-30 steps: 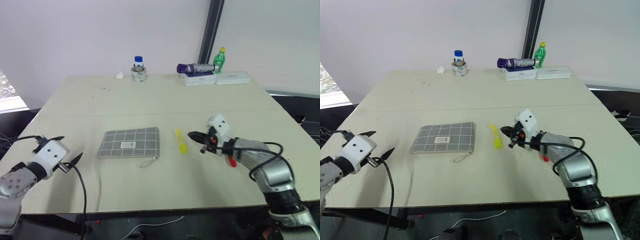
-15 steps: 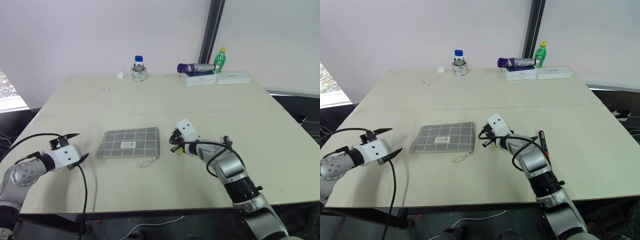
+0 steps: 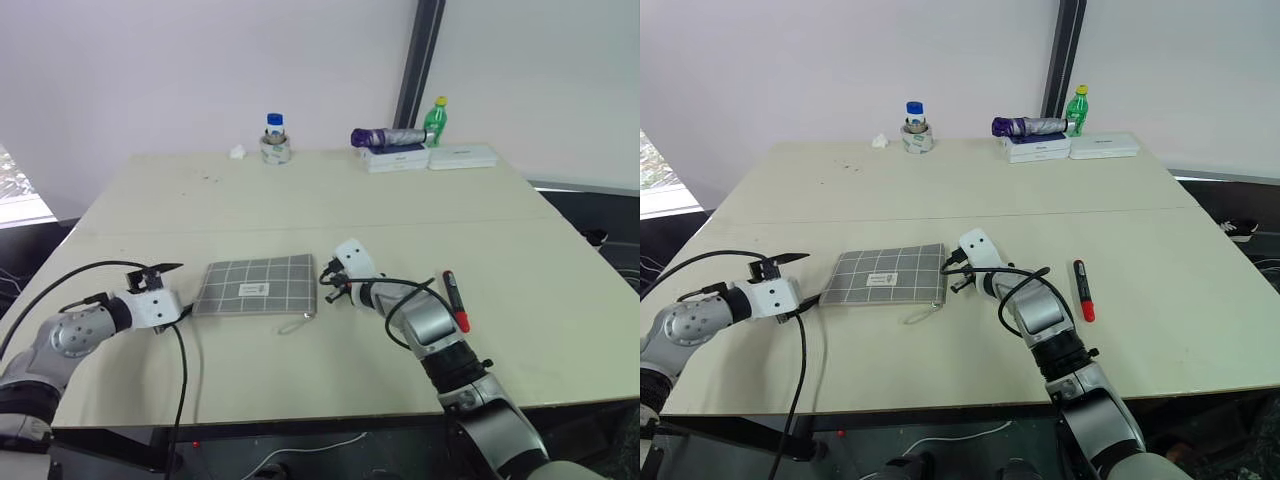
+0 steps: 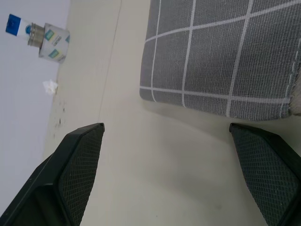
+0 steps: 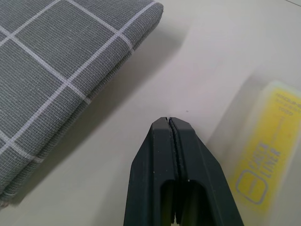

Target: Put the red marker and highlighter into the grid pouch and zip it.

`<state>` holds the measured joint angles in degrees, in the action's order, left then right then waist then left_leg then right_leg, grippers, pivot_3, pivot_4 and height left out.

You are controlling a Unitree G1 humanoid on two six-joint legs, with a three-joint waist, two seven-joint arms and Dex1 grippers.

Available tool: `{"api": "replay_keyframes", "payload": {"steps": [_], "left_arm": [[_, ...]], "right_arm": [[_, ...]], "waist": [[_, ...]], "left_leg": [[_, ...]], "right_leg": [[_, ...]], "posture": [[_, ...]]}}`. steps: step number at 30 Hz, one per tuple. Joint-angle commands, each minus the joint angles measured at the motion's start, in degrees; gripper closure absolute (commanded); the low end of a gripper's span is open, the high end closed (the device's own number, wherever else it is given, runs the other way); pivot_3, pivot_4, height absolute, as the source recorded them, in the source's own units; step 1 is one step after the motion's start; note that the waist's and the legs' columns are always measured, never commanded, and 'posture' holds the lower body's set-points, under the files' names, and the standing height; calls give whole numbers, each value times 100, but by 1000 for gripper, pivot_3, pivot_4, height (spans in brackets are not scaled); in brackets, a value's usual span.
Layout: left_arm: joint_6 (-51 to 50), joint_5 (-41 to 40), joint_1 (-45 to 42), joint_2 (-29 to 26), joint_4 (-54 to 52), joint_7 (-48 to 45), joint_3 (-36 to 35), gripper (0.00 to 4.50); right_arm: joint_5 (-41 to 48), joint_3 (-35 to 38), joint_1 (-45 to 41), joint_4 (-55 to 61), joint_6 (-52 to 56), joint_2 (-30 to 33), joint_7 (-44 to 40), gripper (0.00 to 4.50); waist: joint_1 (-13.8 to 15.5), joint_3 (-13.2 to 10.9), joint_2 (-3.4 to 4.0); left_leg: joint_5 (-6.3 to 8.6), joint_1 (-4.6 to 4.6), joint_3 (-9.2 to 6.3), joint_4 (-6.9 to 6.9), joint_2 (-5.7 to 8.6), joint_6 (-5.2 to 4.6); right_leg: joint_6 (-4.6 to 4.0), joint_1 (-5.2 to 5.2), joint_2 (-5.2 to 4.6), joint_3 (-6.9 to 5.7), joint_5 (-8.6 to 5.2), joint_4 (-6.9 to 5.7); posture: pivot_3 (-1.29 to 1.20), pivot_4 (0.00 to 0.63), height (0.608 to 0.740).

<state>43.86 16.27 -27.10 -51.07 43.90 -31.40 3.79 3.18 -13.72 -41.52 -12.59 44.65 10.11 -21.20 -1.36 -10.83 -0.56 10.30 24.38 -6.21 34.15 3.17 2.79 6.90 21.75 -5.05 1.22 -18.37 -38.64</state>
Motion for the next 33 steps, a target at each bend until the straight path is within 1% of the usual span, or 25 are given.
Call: {"api": "replay_keyframes", "payload": {"steps": [1, 6, 11, 19, 33], "left_arm": [[181, 39, -30, 70, 124, -75, 180, 0], [320, -89, -49, 153, 94, -240, 213, 0], [348, -296, 55, 221, -237, -509, 237, 0], [141, -606, 266, 271, -770, -794, 208, 0], [-80, -815, 402, 332, -1150, -954, 146, 0]], "right_arm": [[-6, -58, -49, 103, 6, -73, -120, 4480], [7, -141, 4, 268, -13, -88, -282, 4480], [-18, -183, 45, 325, -22, -120, -324, 4480], [-90, -310, 61, 367, -98, -69, -445, 4480], [-154, -507, 159, 600, -261, -73, -766, 4480]], "waist": [[-1, 0, 0], [-3, 1, 0], [4, 1, 0], [-6, 1, 1], [-108, 1, 0]], "left_leg": [[0, 0, 0, 0, 0, 0], [-1, 0, 0, 1, 0, 1], [-1, 0, 0, 1, 0, 1], [-2, 1, 0, 2, 0, 2], [-2, 1, -3, 1, 0, 3]], "right_leg": [[0, 0, 0, 0, 0, 0], [0, 0, 0, 0, 0, -3], [0, 2, 0, 2, 0, -5], [0, 3, 0, 4, 0, -6], [0, 5, 1, 3, -1, -12]], "posture": [[0, 150, 740], [0, 150, 740], [0, 150, 740], [0, 150, 740], [0, 150, 740]]}}
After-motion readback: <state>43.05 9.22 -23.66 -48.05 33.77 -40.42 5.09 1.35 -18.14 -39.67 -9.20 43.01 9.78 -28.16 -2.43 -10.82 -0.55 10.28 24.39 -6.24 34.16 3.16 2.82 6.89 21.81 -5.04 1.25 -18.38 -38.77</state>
